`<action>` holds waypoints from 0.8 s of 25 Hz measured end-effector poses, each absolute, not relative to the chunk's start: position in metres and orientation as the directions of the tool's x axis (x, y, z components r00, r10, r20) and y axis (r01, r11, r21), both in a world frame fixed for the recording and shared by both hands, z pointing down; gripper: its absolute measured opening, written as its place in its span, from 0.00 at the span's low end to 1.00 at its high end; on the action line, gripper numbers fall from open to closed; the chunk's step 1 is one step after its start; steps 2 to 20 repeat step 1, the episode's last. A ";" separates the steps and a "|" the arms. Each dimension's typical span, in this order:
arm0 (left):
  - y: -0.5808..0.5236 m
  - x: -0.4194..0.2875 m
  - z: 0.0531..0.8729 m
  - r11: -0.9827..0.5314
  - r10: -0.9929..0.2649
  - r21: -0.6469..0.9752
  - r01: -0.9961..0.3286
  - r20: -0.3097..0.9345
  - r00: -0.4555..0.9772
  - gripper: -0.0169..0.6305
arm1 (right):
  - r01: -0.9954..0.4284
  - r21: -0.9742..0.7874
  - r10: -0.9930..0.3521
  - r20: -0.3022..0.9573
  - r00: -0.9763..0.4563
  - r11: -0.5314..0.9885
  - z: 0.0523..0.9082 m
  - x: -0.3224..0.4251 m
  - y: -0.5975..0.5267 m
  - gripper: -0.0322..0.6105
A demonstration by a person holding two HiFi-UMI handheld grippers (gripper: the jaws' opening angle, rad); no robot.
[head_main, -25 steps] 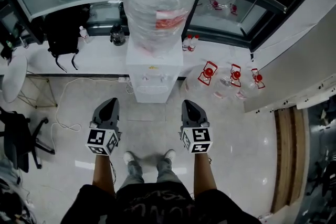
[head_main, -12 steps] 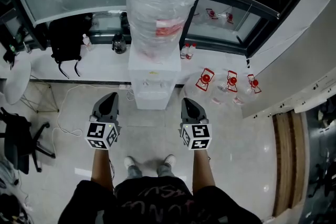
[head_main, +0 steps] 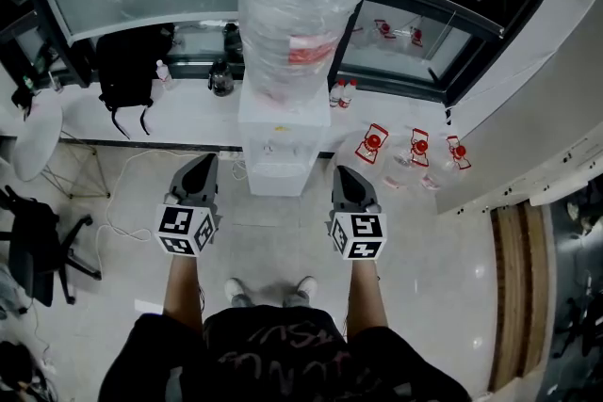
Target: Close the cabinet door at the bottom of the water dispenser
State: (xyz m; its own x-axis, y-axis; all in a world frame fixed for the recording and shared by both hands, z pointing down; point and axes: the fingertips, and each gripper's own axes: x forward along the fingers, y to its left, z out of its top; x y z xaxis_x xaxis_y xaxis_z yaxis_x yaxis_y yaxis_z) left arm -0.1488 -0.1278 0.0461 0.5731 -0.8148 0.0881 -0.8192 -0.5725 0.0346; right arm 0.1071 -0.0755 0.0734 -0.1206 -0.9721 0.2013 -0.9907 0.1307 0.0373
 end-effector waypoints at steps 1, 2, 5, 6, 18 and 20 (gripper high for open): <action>-0.128 -0.149 0.044 -0.572 -0.815 0.037 -0.819 0.086 0.573 0.05 | -0.991 0.038 -0.973 0.199 -0.120 0.130 0.072 0.107 -0.076 0.07; -0.128 -0.149 0.044 -0.572 -0.815 0.037 -0.819 0.086 0.573 0.05 | -0.991 0.038 -0.973 0.199 -0.120 0.130 0.072 0.107 -0.076 0.07; -0.128 -0.149 0.044 -0.572 -0.815 0.037 -0.819 0.086 0.573 0.05 | -0.991 0.038 -0.973 0.199 -0.120 0.130 0.072 0.107 -0.076 0.07; -0.128 -0.149 0.044 -0.572 -0.815 0.037 -0.819 0.086 0.573 0.05 | -0.991 0.038 -0.973 0.199 -0.120 0.130 0.072 0.107 -0.076 0.07; -0.128 -0.149 0.044 -0.572 -0.815 0.037 -0.819 0.086 0.573 0.05 | -0.991 0.038 -0.973 0.199 -0.120 0.130 0.072 0.107 -0.076 0.07; -0.128 -0.149 0.044 -0.572 -0.815 0.037 -0.819 0.086 0.573 0.05 | -0.991 0.038 -0.973 0.199 -0.120 0.130 0.072 0.107 -0.076 0.07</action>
